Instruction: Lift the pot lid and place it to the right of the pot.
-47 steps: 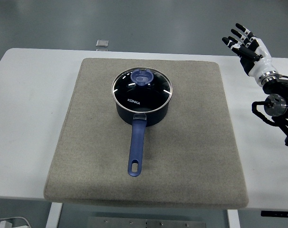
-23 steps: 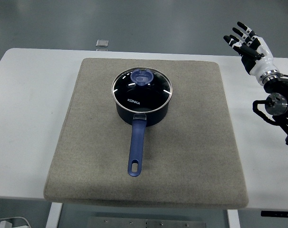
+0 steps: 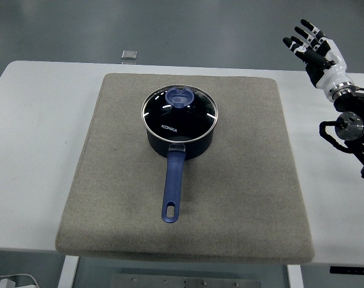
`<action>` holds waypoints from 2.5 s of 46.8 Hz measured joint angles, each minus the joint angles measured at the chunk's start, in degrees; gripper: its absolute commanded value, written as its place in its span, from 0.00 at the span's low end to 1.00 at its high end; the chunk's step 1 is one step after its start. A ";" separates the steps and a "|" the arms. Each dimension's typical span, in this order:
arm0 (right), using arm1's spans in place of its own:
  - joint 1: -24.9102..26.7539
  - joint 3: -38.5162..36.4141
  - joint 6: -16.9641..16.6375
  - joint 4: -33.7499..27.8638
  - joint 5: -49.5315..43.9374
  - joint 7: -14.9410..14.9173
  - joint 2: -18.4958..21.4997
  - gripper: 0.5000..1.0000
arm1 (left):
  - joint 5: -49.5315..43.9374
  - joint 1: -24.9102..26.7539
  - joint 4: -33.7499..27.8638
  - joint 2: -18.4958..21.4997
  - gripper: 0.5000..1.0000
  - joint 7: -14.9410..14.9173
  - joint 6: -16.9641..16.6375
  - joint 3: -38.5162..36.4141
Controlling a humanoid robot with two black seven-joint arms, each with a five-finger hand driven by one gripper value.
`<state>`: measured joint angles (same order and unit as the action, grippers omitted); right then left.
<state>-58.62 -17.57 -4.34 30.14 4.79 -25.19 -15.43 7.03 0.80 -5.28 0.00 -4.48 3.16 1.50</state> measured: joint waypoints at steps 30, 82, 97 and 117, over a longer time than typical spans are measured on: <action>0.16 0.71 0.29 -0.62 -1.01 -0.12 -0.33 0.81 | 0.01 0.00 0.00 0.00 1.00 0.00 0.00 0.00; -9.21 0.95 -9.47 -0.09 -28.29 -2.65 -6.12 0.81 | 0.01 0.01 0.00 0.00 1.00 0.00 0.00 0.00; -13.42 0.77 -15.94 2.46 -36.15 -8.61 -8.26 0.81 | 0.01 -0.01 0.00 0.00 1.00 0.00 0.00 0.00; -16.51 0.91 -18.65 14.84 -50.09 -9.82 -11.31 0.81 | 0.00 -0.01 0.00 0.00 1.00 0.00 0.00 0.00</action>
<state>-75.13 -16.66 -22.99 44.98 -45.30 -35.01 -26.74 7.02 0.79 -5.27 0.00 -4.48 3.16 1.49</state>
